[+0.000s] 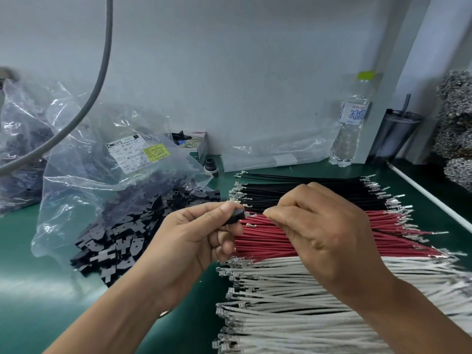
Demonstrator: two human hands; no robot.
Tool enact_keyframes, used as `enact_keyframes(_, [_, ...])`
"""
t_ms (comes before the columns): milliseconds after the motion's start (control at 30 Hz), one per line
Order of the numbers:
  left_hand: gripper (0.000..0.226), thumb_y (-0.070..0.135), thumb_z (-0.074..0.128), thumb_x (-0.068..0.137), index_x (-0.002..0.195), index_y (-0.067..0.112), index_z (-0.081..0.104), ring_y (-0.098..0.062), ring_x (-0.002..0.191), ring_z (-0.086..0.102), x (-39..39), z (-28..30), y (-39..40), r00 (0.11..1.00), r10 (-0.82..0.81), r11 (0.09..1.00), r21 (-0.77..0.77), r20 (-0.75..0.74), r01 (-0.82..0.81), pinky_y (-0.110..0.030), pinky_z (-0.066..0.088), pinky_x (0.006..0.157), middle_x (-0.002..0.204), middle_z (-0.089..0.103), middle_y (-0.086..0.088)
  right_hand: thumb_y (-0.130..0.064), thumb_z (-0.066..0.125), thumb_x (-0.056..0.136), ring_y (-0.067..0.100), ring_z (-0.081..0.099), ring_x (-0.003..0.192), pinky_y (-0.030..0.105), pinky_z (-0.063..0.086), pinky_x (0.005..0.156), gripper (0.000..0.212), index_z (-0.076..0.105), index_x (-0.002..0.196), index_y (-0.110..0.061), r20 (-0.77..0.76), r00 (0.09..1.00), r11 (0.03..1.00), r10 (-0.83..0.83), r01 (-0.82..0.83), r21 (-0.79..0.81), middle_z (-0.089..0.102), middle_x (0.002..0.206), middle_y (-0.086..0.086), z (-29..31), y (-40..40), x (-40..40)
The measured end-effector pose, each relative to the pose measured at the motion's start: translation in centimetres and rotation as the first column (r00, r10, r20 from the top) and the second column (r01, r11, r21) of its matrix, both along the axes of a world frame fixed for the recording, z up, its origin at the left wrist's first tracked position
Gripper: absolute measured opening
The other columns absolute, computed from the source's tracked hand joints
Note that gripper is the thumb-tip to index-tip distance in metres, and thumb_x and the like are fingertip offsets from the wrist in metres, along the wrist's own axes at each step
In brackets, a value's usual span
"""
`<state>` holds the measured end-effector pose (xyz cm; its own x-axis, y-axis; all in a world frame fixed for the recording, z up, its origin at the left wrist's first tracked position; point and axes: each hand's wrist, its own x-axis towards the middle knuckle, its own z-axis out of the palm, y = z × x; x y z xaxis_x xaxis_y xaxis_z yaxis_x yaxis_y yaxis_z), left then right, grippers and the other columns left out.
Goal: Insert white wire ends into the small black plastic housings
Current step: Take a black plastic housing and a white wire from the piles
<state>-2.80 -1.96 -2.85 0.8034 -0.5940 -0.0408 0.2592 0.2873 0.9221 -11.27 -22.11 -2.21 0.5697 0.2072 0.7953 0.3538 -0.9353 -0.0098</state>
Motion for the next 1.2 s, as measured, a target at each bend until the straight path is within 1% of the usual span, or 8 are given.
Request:
enact_keyframes(233, [0.039,0.026,0.081,0.069,0.099,0.001,0.079,-0.014,0.052,0.060,-0.4,-0.1,-0.2,0.998,0.069,0.994,0.087,-0.006,-0.068,-0.021,0.051,0.048,0.077,0.072,-0.016,0.003,0.074,0.085,0.021,0.054,0.070,0.039,0.045,0.056,0.015,0.074,0.091,-0.010,-0.066,0.996,0.979,-0.068,0.054,-0.197,0.063,0.082,0.002,0.1,0.1,-0.2])
enact_keyframes(367, [0.036,0.026,0.082,0.068,0.094,0.002,0.080,-0.014,0.052,0.061,-0.7,-0.2,-0.5,0.995,0.102,0.989,0.111,-0.009,-0.100,-0.021,0.053,0.050,0.079,0.073,-0.017,0.001,0.074,0.086,0.018,0.053,0.072,0.037,0.047,0.057,0.013,0.074,0.091,-0.012,-0.123,0.991,0.990,-0.059,0.042,-0.136,0.062,0.083,0.000,0.0,0.4,-0.1])
enact_keyframes(600, [0.035,0.031,0.081,0.065,0.090,0.007,0.082,-0.019,0.051,0.063,-1.6,0.1,-1.0,0.970,0.203,0.970,0.104,0.137,-0.218,-0.022,0.049,0.045,0.077,0.074,-0.019,-0.023,0.062,0.093,0.007,0.058,0.080,0.028,0.051,0.068,0.014,0.074,0.090,-0.018,-0.246,0.969,0.981,0.020,0.029,0.193,0.062,0.085,-0.012,0.1,0.9,-0.2])
enact_keyframes(733, [0.037,0.031,0.080,0.066,0.093,0.006,0.081,-0.016,0.052,0.063,-1.6,0.1,-1.0,0.989,0.143,0.988,0.054,0.034,-0.145,-0.021,0.051,0.048,0.079,0.075,-0.017,-0.027,0.061,0.092,0.006,0.060,0.082,0.026,0.050,0.072,0.015,0.074,0.091,-0.020,-0.270,0.961,0.946,0.061,0.030,0.321,0.062,0.086,-0.015,0.0,1.1,-0.1])
enact_keyframes(800, [0.038,0.031,0.081,0.066,0.094,0.006,0.081,-0.015,0.052,0.064,-1.8,0.0,-1.1,0.988,0.155,0.987,0.031,0.014,-0.156,-0.021,0.051,0.047,0.080,0.075,-0.017,-0.025,0.061,0.093,0.007,0.060,0.081,0.030,0.051,0.070,0.014,0.074,0.091,-0.019,-0.241,0.970,0.955,0.033,0.040,0.294,0.062,0.086,-0.013,-0.1,1.3,-0.2])
enact_keyframes(967, [0.038,0.033,0.083,0.065,0.092,0.007,0.082,-0.017,0.049,0.063,-1.9,-0.2,-1.2,0.982,0.178,0.979,0.086,0.066,-0.184,-0.022,0.049,0.044,0.080,0.075,-0.019,-0.010,0.066,0.095,0.020,0.054,0.074,0.038,0.049,0.057,0.010,0.070,0.086,-0.011,-0.124,0.989,0.997,-0.079,0.078,-0.011,0.061,0.082,-0.001,-0.4,1.0,-0.1])
enact_keyframes(1133, [0.037,0.031,0.083,0.067,0.095,0.008,0.081,-0.019,0.051,0.065,-2.1,0.1,-1.1,0.995,0.088,0.992,0.087,0.050,-0.092,-0.023,0.051,0.045,0.081,0.075,-0.019,-0.020,0.064,0.096,0.015,0.057,0.076,0.035,0.049,0.062,0.012,0.072,0.090,-0.015,-0.158,0.987,0.997,0.007,0.006,0.080,0.062,0.084,-0.006,-0.2,1.0,-0.2])
enact_keyframes(1200, [0.039,0.028,0.085,0.063,0.100,0.014,0.081,-0.020,0.058,0.069,-1.9,0.2,-1.0,0.967,0.132,0.981,0.109,0.220,-0.158,-0.022,0.054,0.049,0.086,0.077,-0.019,-0.027,0.062,0.096,0.009,0.058,0.078,0.031,0.050,0.063,0.013,0.072,0.092,-0.020,-0.195,0.981,0.987,0.006,0.026,0.161,0.062,0.086,-0.011,0.0,0.9,-0.2])
